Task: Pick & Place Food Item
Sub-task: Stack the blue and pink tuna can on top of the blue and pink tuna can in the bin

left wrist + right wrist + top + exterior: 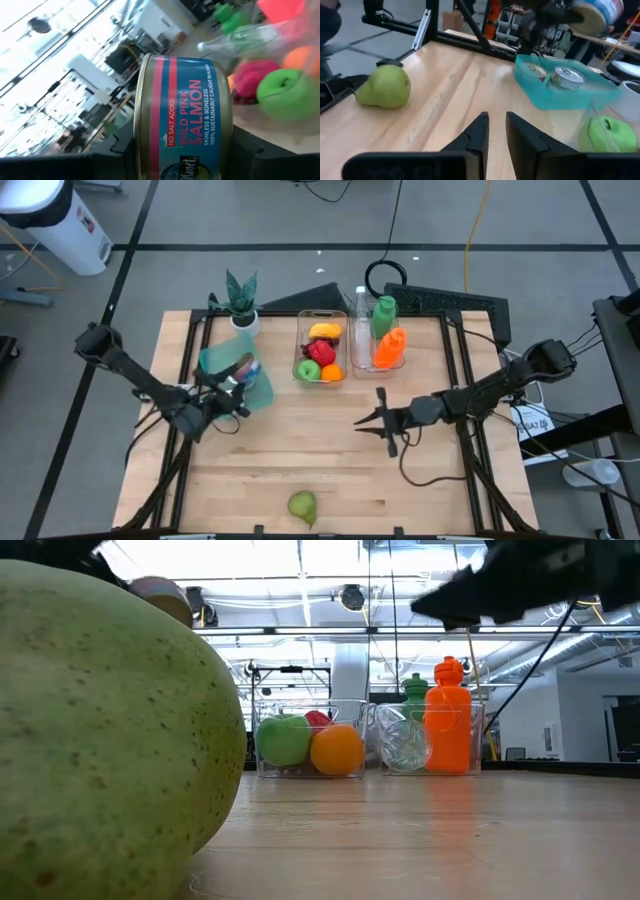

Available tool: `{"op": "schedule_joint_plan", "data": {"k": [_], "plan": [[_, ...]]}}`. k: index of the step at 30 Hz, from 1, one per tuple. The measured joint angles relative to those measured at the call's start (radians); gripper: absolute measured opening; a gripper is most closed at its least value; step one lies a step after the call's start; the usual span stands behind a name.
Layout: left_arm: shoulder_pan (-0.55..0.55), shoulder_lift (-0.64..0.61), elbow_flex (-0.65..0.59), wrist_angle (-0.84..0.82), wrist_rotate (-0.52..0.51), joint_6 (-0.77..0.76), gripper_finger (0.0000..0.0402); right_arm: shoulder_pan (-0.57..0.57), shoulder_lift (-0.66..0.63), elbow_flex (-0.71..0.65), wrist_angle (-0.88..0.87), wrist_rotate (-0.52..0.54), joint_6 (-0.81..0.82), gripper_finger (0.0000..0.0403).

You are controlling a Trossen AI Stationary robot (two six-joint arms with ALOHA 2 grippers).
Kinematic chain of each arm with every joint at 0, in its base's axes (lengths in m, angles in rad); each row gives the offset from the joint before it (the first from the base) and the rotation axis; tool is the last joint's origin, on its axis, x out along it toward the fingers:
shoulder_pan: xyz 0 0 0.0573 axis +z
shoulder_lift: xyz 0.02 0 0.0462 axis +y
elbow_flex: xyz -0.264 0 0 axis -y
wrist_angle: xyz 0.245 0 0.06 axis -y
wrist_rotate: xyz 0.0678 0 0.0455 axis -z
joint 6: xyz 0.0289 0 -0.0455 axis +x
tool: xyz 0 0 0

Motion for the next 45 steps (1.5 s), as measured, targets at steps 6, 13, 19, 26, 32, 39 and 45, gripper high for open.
{"op": "schedule_joint_plan", "data": {"k": [6,13,19,26,32,39,45], "plan": [[-0.095,-0.021,0.011,0.006,-0.005,0.0,0.0189,-0.006,-0.006,-0.136,0.265,0.003,0.004,0.0051],[-0.153,-0.044,0.011,-0.001,0.261,0.029,0.0189,-0.004,-0.006,-0.164,0.363,0.0,0.007,0.0047],[-0.038,-0.217,0.012,-0.195,1.123,-0.065,0.0189,-0.004,-0.006,-0.164,0.392,0.0,0.003,0.0047],[0.214,-0.38,0.012,-0.59,1.319,-0.394,0.0189,-0.004,-0.005,-0.164,0.401,0.0,0.003,0.0047],[0.251,-0.491,0.0,-0.796,1.29,-0.647,0.0189,-0.004,-0.005,-0.164,0.399,0.0,0.003,0.0047],[0.182,-0.53,0.0,-0.959,1.134,-0.892,0.0189,-0.004,-0.005,-0.163,0.361,-0.001,0.008,0.0047],[0.103,-0.529,0.009,-1.073,0.939,-1.073,0.0189,-0.004,-0.005,-0.163,0.357,-0.001,0.024,0.0047]]}}
